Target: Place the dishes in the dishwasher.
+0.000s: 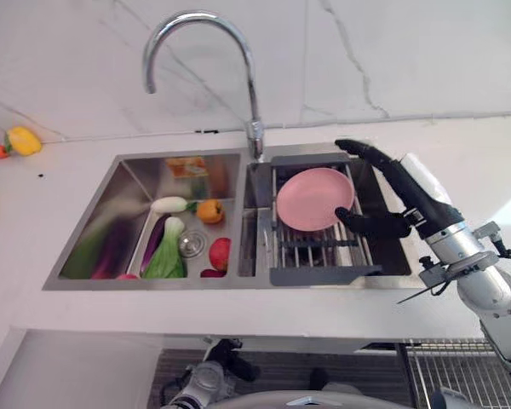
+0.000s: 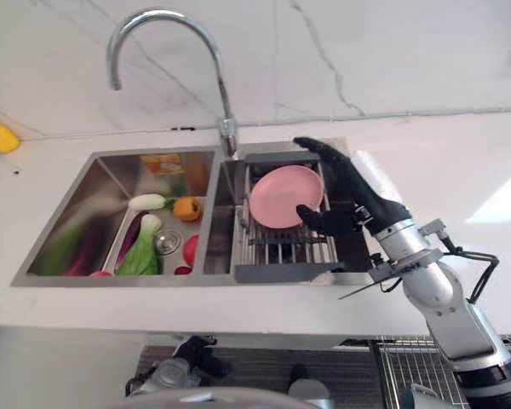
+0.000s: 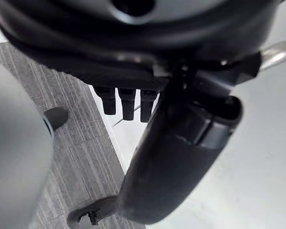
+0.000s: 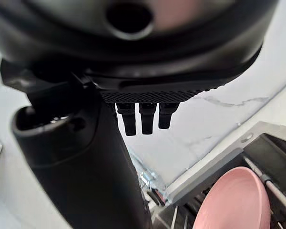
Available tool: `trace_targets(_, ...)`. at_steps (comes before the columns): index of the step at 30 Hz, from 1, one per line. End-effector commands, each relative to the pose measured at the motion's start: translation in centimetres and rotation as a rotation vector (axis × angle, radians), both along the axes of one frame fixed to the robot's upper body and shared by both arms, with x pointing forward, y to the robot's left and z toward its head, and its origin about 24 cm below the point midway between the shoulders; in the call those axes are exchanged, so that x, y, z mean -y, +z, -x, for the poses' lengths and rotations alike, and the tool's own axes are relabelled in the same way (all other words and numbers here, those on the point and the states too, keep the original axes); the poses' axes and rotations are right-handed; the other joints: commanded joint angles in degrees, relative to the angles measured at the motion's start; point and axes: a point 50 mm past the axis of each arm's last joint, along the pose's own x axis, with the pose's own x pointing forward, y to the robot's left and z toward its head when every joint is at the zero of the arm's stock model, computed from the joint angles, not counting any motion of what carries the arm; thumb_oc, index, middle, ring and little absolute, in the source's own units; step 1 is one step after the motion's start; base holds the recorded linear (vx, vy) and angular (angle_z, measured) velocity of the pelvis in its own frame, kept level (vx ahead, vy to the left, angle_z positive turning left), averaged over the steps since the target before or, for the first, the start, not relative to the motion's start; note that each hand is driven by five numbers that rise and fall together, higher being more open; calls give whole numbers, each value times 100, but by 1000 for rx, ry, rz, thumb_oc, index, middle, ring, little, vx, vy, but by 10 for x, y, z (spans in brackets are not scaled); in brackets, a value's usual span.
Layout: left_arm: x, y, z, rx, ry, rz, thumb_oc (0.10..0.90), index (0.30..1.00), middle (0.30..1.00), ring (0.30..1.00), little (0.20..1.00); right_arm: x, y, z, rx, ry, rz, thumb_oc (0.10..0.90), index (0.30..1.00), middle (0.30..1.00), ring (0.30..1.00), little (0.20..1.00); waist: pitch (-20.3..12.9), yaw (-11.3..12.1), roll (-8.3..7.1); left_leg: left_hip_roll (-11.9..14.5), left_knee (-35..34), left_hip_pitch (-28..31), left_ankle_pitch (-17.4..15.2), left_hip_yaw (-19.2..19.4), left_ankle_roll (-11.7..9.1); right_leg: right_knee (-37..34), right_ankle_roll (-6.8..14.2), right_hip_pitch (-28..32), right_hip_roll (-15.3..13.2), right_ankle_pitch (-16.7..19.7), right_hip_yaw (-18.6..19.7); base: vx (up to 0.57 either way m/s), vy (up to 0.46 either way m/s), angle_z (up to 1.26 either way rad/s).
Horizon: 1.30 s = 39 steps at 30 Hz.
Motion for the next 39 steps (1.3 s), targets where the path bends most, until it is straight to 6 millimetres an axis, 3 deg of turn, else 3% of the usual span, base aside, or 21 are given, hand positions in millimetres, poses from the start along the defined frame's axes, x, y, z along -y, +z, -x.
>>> trace_targets(1,-75,-1,25,3,127,-245,800,900,900,900,900,-22,37,2,236,72,60,800,900,900,900,900,-335,260,-669,32,90,34,-307,-207,-58,190,844,411,-1144,-385,163,5,25,12)
trace_targets(7,-76,-2,29,-29,94,-235,800,900,900,900,900,-20,27,-1,195,28,264,800,900,900,900,900,-349,311,-724,11,67,0,-361,-258,-42,184,858,425,-1139,-384,69,4,6,4)
trace_targets(11,-78,-3,34,-46,93,-236,800,900,900,900,900,-15,24,0,185,-1,305,800,900,900,900,900,-352,323,-723,10,61,-1,-371,-252,-39,186,858,408,-1138,-378,75,8,14,2)
trace_targets(16,-83,-5,47,-86,113,-246,800,900,900,900,900,4,16,3,248,-163,451,800,900,900,900,900,-351,323,-699,2,40,24,-402,-211,-35,149,861,394,-1105,-391,120,3,4,-2)
trace_targets(24,-77,-5,45,-66,109,-244,800,900,900,900,900,14,-6,-5,256,-282,477,800,900,900,900,900,-329,347,-623,14,34,55,-408,-220,-38,115,846,425,-1078,-411,107,1,5,-4)
trace_targets(28,-72,-5,41,-47,101,-244,800,900,900,900,900,18,-23,-15,231,-348,454,800,900,900,900,900,-327,386,-589,12,33,60,-408,-244,-33,105,840,446,-1075,-419,91,0,0,0)
trace_targets(39,-71,-6,45,-50,89,-278,800,900,900,900,900,26,-45,-43,270,-485,533,800,900,900,900,900,-324,552,-553,-7,35,67,-427,-309,-22,96,833,521,-1079,-438,12,-2,0,1)
